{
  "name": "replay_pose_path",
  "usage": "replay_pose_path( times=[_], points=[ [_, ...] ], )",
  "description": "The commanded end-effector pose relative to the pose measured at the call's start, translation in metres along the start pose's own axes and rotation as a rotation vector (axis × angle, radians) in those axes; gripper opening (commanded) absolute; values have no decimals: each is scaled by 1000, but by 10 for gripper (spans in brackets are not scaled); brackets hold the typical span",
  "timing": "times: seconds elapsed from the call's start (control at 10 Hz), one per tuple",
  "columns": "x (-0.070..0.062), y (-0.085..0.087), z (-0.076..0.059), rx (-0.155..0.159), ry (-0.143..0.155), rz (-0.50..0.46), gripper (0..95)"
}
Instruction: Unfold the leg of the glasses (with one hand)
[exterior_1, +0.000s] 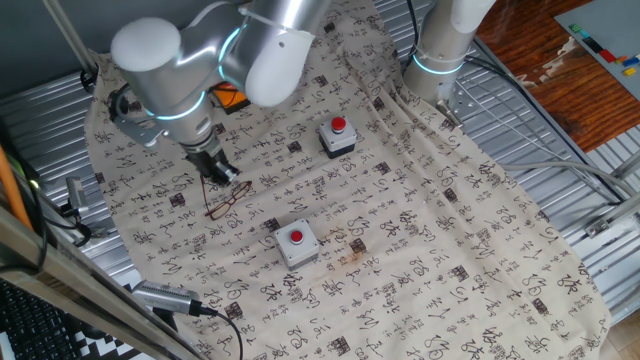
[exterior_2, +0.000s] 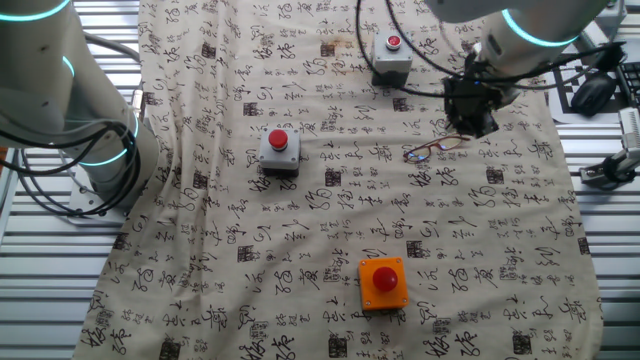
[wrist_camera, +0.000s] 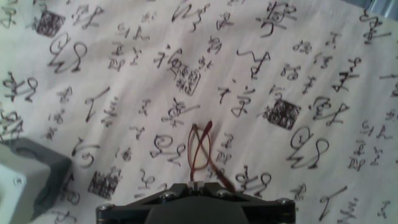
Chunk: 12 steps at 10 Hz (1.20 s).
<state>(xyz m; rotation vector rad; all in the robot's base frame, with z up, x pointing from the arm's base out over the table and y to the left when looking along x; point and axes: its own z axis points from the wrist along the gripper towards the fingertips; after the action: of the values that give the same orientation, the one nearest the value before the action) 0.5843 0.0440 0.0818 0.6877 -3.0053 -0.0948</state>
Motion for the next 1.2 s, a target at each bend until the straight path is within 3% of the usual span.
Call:
replay_pose_path(
  times=[0.1,0.4,0.8,1.2],
  points=[
    [6,-1,3,-1,-1,-5,0],
    [22,-3,12,2,-13,-16,0],
    [16,-9,19,4,-18,-20,0],
    [-2,-10,14,6,-11,-16,0]
  ],
)
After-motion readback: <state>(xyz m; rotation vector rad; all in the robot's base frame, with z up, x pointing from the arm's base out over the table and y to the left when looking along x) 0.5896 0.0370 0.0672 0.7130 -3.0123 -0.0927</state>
